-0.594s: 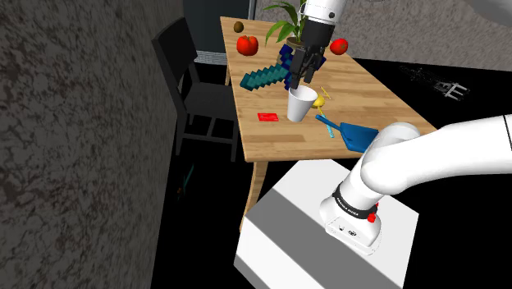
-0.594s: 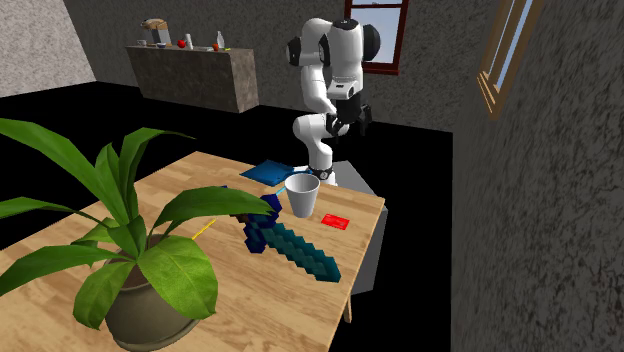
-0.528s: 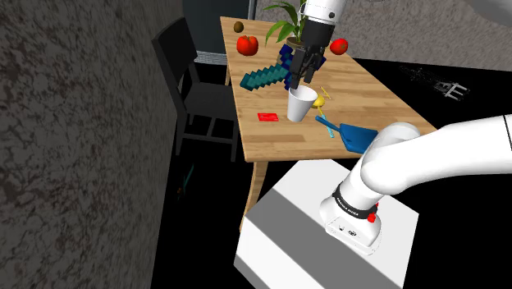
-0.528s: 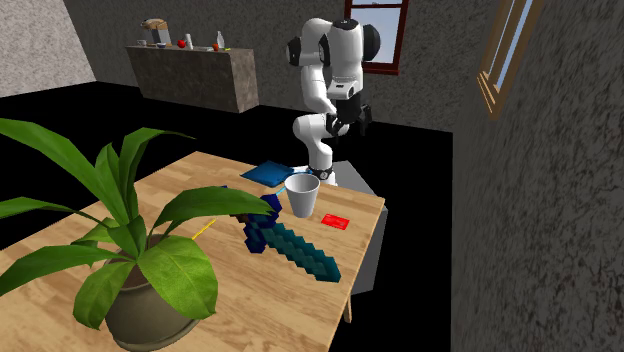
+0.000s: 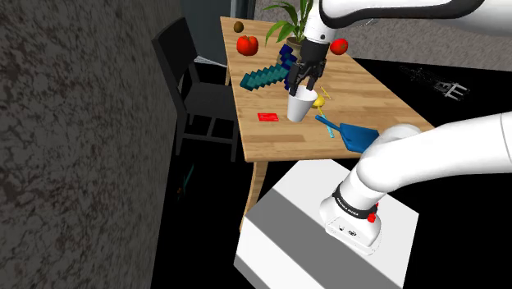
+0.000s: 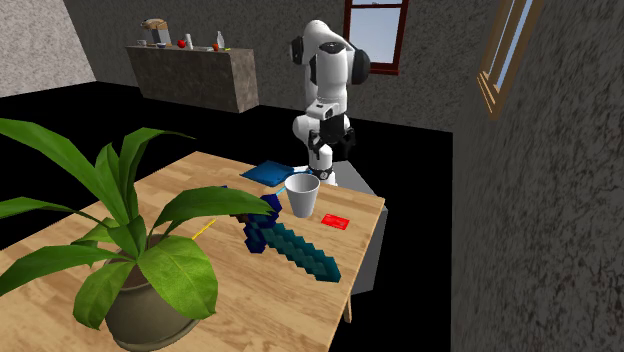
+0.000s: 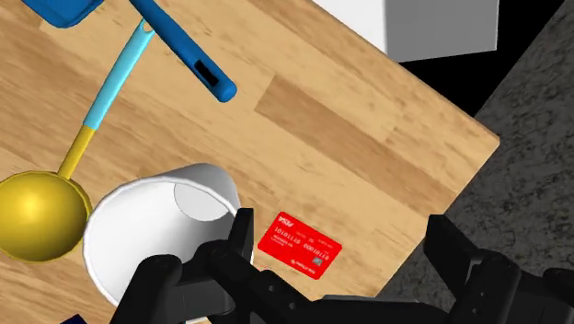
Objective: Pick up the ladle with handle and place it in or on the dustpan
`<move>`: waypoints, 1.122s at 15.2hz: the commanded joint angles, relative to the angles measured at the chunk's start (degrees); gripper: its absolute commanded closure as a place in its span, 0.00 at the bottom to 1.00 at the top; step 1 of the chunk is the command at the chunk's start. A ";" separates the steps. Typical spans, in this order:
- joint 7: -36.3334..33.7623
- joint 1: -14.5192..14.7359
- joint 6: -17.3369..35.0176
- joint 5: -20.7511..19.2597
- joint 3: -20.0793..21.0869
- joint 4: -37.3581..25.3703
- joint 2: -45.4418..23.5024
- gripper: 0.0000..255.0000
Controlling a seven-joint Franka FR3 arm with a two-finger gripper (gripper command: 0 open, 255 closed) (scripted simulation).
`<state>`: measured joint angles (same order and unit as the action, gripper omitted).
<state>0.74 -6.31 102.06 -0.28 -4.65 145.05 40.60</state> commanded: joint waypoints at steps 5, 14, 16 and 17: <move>-4.37 -6.26 10.15 -5.65 -1.73 4.63 -4.02 0.00; -14.05 -13.50 24.02 -16.72 -7.50 8.04 -12.00 0.00; -16.22 -15.80 27.02 -19.05 -8.33 8.35 -14.10 0.00; -17.34 -17.00 28.50 -20.22 -8.70 8.45 -15.18 0.00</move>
<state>-15.43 -22.08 128.49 -19.52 -12.73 153.21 26.86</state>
